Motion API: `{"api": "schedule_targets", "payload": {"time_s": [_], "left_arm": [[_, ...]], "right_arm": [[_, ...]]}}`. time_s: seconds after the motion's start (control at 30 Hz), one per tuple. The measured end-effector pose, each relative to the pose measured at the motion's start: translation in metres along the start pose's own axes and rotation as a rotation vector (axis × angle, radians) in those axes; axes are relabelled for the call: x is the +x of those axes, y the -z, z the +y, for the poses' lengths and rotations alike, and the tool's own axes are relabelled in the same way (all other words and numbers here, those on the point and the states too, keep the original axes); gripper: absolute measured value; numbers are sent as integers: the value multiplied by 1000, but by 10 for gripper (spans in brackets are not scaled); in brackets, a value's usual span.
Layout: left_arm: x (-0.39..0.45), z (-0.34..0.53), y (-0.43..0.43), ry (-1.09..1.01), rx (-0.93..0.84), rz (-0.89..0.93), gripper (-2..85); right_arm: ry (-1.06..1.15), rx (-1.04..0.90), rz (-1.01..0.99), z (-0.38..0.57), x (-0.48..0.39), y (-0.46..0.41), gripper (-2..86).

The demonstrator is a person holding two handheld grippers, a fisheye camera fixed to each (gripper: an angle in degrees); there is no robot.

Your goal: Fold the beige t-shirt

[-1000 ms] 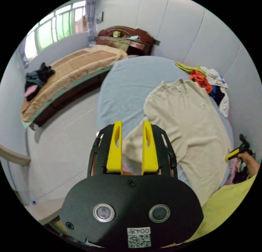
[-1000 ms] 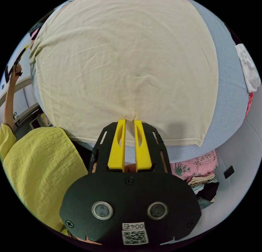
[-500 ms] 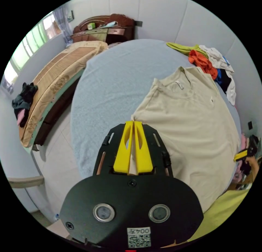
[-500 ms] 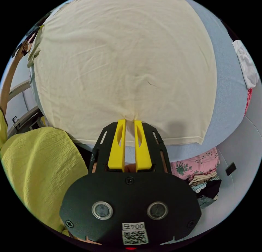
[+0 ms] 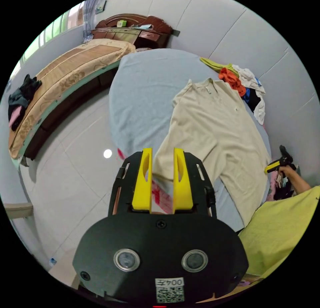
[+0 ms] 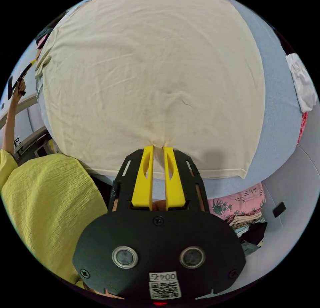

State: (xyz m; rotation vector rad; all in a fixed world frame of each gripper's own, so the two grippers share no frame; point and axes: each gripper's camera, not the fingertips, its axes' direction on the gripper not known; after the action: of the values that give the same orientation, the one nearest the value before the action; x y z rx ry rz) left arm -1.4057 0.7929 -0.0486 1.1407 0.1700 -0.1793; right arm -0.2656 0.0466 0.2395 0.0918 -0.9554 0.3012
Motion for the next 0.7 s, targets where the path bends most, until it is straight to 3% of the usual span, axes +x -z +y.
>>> {"api": "schedule_targets", "payload": {"time_s": [0.23,0.4,0.57,0.7], "left_arm": [[2,19,-13,33,-3,-23,52],[27,19,16,25,39,-211,22],[1,40,-9,181,0,-105,34],[-14,63,0,285,115,37,61]], "right_arm": [[-3,5,7,-1,-3,8,61],[-16,23,1,2,-2,14,61],[-13,22,0,2,-1,21,61],[-15,26,-4,3,1,27,60]]}}
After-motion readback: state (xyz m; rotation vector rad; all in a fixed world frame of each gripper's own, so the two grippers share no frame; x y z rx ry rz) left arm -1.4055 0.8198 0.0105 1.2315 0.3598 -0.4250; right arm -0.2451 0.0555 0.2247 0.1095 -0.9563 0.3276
